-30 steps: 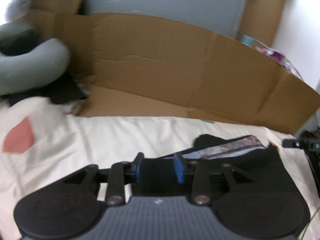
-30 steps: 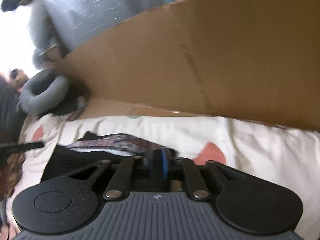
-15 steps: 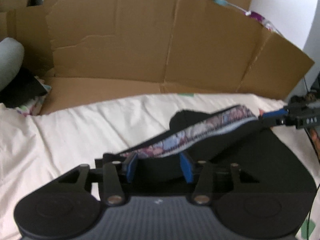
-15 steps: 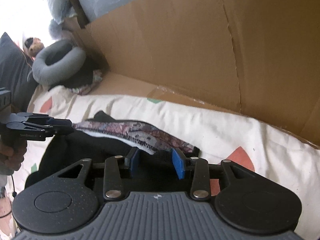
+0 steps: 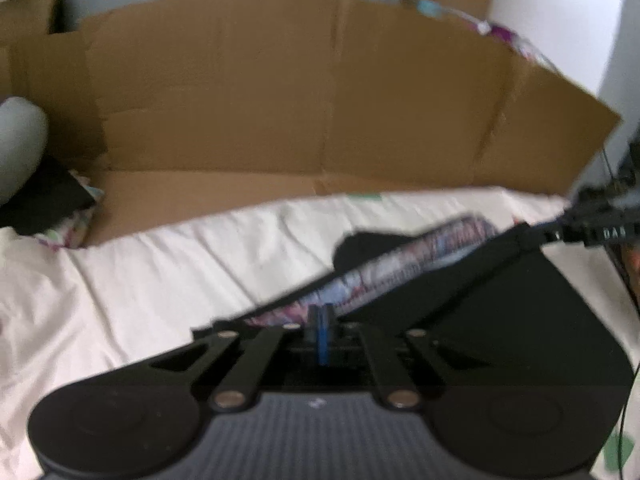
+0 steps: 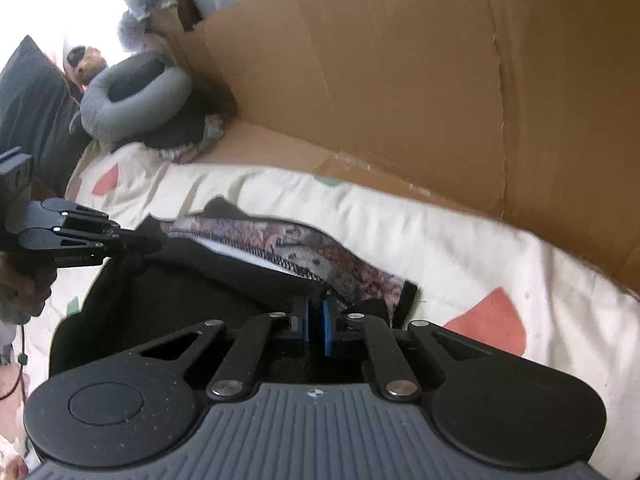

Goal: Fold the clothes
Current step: 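Lift the folded edge with both grippers to fold the shorts again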

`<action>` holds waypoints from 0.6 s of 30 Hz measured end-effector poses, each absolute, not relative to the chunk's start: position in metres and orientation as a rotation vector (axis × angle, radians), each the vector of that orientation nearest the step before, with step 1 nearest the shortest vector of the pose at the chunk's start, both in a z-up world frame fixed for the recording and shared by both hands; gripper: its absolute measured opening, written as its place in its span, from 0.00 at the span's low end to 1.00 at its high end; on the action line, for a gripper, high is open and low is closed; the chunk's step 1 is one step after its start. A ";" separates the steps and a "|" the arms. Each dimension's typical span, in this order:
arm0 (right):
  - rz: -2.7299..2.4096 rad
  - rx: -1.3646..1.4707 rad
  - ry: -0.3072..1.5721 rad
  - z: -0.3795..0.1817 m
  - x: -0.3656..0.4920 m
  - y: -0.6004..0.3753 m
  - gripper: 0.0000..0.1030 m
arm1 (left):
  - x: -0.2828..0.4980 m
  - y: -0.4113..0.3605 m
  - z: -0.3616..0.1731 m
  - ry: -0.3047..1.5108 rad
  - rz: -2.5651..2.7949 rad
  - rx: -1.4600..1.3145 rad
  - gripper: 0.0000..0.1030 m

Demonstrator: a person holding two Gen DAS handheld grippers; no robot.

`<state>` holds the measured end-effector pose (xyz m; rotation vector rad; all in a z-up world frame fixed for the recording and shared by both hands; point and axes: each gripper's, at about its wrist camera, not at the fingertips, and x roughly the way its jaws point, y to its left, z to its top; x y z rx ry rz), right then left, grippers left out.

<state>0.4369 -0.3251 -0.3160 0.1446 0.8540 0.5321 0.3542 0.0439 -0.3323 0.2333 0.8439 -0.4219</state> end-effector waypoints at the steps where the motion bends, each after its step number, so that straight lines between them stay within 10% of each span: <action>1: 0.528 0.146 0.843 -0.313 0.436 -0.326 0.02 | 0.355 0.044 -0.329 0.827 -0.415 0.233 0.00; 10: 0.450 0.180 0.800 -0.309 0.440 -0.330 0.01 | 0.363 0.050 -0.334 0.849 -0.364 0.236 0.04; 15: 0.414 0.178 0.827 -0.321 0.445 -0.327 0.04 | 0.354 0.051 -0.347 0.852 -0.341 0.329 0.49; 18: 0.399 0.206 0.817 -0.322 0.446 -0.329 0.11 | 0.354 0.056 -0.351 0.851 -0.311 0.339 0.50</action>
